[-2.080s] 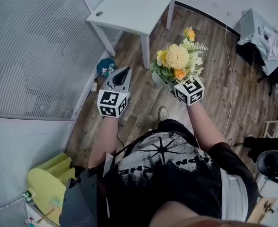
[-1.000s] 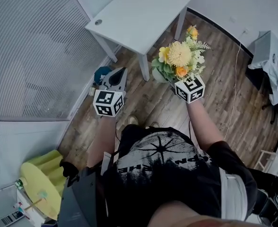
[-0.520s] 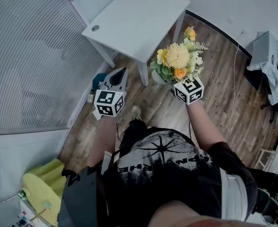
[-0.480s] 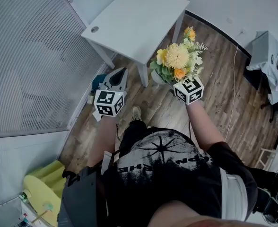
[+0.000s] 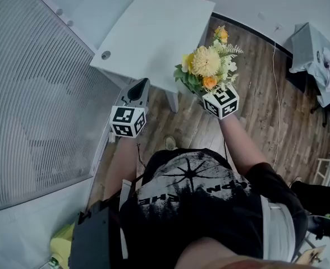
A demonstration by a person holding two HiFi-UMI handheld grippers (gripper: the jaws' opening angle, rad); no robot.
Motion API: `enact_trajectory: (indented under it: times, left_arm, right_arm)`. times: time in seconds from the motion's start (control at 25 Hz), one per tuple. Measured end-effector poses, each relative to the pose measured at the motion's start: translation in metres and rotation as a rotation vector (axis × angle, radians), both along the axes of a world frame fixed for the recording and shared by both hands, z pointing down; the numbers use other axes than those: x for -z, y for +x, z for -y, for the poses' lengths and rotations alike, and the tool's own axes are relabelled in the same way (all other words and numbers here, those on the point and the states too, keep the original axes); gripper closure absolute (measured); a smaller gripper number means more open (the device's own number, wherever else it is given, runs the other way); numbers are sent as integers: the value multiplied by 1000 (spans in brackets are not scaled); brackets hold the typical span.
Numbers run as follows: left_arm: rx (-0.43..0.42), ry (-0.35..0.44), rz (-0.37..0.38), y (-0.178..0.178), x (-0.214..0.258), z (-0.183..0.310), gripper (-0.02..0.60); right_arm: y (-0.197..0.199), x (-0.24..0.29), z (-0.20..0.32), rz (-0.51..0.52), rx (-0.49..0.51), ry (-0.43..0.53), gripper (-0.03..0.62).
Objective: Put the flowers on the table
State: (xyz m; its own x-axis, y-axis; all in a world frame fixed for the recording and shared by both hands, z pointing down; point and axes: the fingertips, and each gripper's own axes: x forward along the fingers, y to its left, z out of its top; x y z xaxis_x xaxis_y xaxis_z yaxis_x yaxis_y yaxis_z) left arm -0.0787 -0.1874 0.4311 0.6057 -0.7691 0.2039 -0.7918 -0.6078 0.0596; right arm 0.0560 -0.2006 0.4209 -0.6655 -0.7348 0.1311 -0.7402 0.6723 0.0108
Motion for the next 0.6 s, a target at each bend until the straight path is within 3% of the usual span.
enact_trajectory:
  times: [0.6]
  left_arm:
    - [-132,7,-15,-14,-2,81,569]
  right_arm:
    - [-20,3,68,-23,-122,14,338]
